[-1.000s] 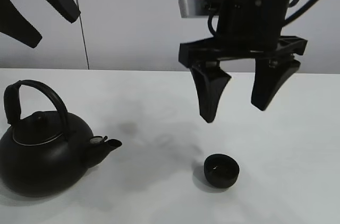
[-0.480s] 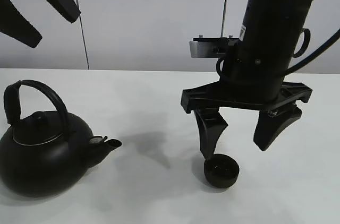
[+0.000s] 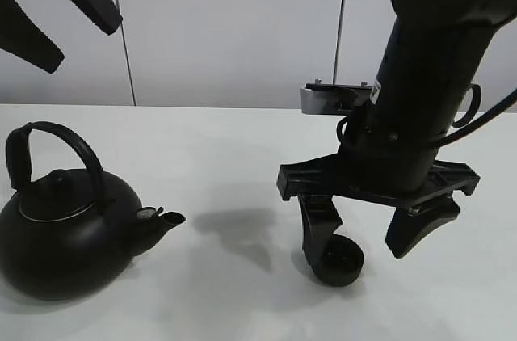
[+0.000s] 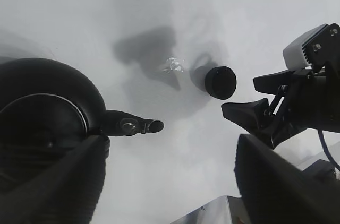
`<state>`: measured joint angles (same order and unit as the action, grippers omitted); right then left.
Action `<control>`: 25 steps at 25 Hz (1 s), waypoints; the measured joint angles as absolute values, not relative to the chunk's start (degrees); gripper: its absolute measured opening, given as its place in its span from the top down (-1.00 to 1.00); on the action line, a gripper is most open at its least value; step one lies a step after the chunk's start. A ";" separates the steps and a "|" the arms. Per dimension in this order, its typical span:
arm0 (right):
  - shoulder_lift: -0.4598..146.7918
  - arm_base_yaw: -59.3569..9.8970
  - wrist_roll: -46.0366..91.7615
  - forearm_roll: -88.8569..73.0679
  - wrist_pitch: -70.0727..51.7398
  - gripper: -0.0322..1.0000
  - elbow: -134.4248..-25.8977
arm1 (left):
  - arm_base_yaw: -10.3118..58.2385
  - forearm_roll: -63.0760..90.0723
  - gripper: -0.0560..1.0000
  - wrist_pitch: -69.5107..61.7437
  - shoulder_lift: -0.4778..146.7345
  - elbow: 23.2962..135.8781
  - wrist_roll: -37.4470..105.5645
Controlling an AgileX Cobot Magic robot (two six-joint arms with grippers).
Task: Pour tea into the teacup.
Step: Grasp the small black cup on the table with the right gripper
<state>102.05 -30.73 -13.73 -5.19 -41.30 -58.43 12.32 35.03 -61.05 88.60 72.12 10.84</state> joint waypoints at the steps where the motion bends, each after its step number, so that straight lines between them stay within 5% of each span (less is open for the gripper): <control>1: 102.25 -30.73 -13.89 -5.37 -40.76 -0.16 -58.43 | 12.32 35.03 -0.06 -61.05 88.60 72.12 10.84; 25: 105.53 -30.73 -21.34 -4.08 -43.40 -0.16 -60.93 | 12.32 35.03 -0.06 -61.05 88.60 72.12 10.84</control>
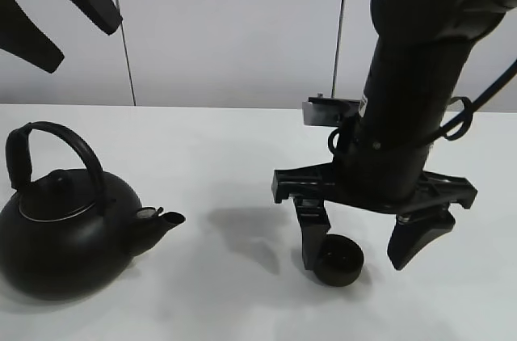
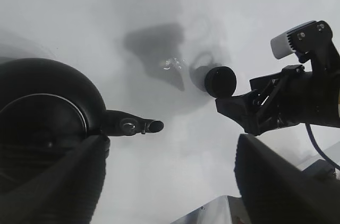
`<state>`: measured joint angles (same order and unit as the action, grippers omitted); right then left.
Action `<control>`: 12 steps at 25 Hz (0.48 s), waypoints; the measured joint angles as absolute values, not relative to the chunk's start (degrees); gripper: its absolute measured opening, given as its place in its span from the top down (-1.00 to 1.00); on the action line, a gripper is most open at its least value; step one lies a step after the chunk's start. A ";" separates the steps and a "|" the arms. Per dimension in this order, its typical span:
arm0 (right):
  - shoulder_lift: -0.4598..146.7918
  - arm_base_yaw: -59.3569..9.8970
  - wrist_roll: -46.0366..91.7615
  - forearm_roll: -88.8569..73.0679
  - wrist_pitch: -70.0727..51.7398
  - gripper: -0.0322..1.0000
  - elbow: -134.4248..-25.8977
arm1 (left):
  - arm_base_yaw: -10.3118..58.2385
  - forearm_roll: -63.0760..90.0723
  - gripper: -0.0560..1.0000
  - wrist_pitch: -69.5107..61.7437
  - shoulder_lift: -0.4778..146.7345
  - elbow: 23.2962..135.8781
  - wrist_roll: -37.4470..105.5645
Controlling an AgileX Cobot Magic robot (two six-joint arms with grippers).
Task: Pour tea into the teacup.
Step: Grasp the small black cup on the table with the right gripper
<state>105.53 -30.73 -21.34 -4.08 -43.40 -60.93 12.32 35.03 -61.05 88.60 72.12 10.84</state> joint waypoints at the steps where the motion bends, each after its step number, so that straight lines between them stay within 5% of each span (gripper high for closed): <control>1: 105.53 -30.73 -21.68 -3.41 -44.09 -0.16 -61.82 | 12.32 35.03 -0.06 -61.05 88.60 72.12 10.84; 12: 105.53 -30.73 -24.20 -1.25 -46.53 -0.16 -63.06 | 12.32 35.03 -0.06 -61.05 88.60 72.12 10.84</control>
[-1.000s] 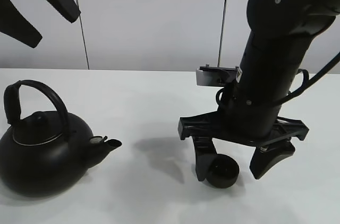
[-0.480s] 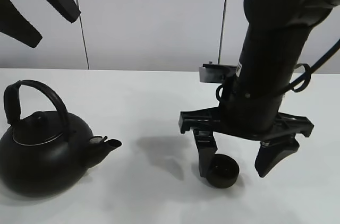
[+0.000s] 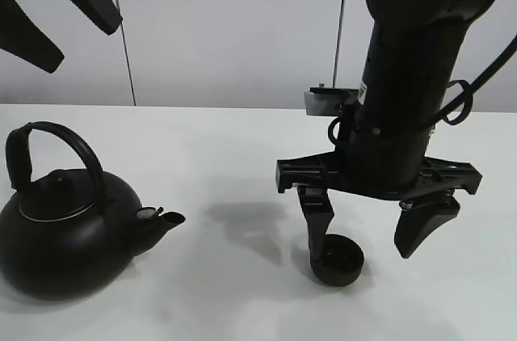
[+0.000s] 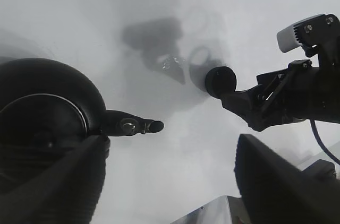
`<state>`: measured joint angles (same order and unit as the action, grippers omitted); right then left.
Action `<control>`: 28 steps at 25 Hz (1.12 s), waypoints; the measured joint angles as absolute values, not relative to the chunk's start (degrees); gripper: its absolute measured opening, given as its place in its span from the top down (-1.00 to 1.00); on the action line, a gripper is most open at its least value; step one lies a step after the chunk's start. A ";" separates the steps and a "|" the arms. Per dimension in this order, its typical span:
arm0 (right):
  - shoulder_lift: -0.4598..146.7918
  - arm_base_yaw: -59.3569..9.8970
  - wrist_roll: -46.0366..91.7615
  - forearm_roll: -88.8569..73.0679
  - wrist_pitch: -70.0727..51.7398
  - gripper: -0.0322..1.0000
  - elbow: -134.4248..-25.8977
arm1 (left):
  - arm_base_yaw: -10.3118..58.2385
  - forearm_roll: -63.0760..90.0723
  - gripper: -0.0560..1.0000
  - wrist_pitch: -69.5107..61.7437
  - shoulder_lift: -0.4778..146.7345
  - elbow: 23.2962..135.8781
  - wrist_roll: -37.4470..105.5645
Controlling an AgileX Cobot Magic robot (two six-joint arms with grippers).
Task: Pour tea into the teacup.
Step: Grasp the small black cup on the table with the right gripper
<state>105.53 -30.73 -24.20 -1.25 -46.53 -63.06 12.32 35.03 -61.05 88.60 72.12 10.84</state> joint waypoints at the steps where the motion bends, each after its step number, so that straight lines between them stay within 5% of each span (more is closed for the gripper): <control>1: 105.63 -30.73 -24.20 -1.30 -46.53 -0.16 -63.06 | 12.32 35.03 -0.06 -61.05 88.60 72.12 10.84; 28: 115.23 -30.73 -23.95 -3.35 -49.36 -0.11 -70.49 | 12.32 35.03 -0.06 -61.05 88.60 72.12 10.84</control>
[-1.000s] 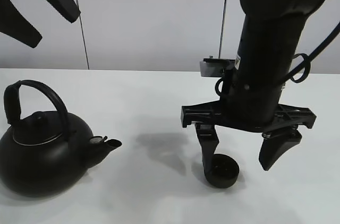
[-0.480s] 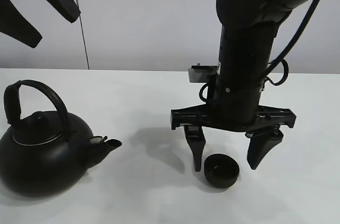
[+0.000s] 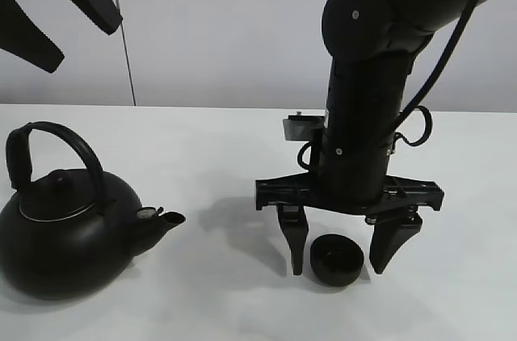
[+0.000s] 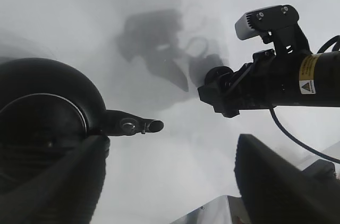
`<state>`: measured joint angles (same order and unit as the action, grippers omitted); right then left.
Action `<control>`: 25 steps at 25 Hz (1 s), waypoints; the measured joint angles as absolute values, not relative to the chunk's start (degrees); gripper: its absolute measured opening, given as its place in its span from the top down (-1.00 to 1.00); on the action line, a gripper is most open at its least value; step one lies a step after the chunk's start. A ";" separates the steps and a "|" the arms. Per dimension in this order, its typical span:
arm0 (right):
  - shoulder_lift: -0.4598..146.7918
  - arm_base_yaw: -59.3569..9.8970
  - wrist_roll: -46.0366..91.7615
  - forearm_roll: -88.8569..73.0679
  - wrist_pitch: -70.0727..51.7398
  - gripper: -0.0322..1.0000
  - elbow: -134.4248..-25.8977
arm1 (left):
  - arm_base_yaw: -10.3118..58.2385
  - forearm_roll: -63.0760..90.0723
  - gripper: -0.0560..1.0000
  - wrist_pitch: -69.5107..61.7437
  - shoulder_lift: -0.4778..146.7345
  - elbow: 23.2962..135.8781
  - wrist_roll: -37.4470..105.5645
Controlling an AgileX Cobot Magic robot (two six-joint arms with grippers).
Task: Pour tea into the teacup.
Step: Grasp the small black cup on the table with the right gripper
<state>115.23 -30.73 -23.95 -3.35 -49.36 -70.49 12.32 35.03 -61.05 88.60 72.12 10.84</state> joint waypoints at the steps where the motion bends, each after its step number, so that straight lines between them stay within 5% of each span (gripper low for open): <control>1: 115.23 -30.73 -23.95 -3.35 -49.36 -0.08 -70.49 | 12.32 35.03 -0.06 -61.05 88.60 72.12 10.84; 5: 115.23 -30.73 -23.95 -3.35 -49.36 0.16 -70.49 | 12.32 34.92 -0.06 -61.05 88.60 72.12 10.84; 25: 115.25 -30.73 -23.73 -4.09 -51.75 0.16 -71.79 | 12.32 34.92 -0.06 -61.05 88.60 72.12 10.84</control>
